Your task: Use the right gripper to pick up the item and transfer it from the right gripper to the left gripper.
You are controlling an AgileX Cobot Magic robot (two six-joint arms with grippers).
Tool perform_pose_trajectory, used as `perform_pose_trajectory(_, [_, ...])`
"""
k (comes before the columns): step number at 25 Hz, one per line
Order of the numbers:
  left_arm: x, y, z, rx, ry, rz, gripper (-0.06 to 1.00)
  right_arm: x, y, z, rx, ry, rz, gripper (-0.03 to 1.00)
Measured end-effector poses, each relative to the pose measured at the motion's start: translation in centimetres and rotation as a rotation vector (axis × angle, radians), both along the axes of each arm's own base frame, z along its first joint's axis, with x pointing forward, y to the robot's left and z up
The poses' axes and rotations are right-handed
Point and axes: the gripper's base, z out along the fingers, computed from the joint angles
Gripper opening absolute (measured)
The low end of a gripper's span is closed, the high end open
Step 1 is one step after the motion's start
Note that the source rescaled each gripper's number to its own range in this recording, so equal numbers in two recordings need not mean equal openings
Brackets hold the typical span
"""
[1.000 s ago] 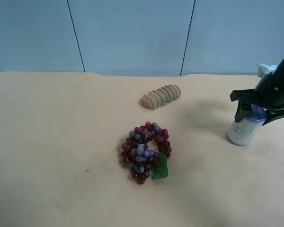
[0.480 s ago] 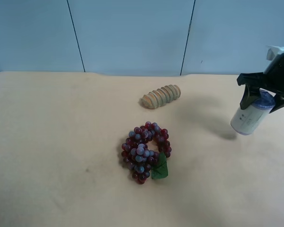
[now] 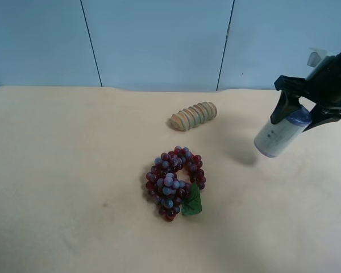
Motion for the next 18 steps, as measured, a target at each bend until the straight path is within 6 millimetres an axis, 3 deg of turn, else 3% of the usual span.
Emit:
perform_pose_trajectory(8, [0.0, 0.0, 0.0, 0.0, 0.0, 0.0, 1.0, 0.2, 2.7, 1.7, 0.332, -0.082, 0.099, 0.01])
perform_pose_trajectory(14, [0.0, 0.0, 0.0, 0.0, 0.001, 0.0, 1.0, 0.1, 3.9, 2.2, 0.407, -0.113, 0.164, 0.01])
perform_pose_trajectory(18, [0.0, 0.0, 0.0, 0.0, 0.001, 0.0, 1.0, 0.1, 6.0, 1.6, 0.447, -0.09, 0.22, 0.01])
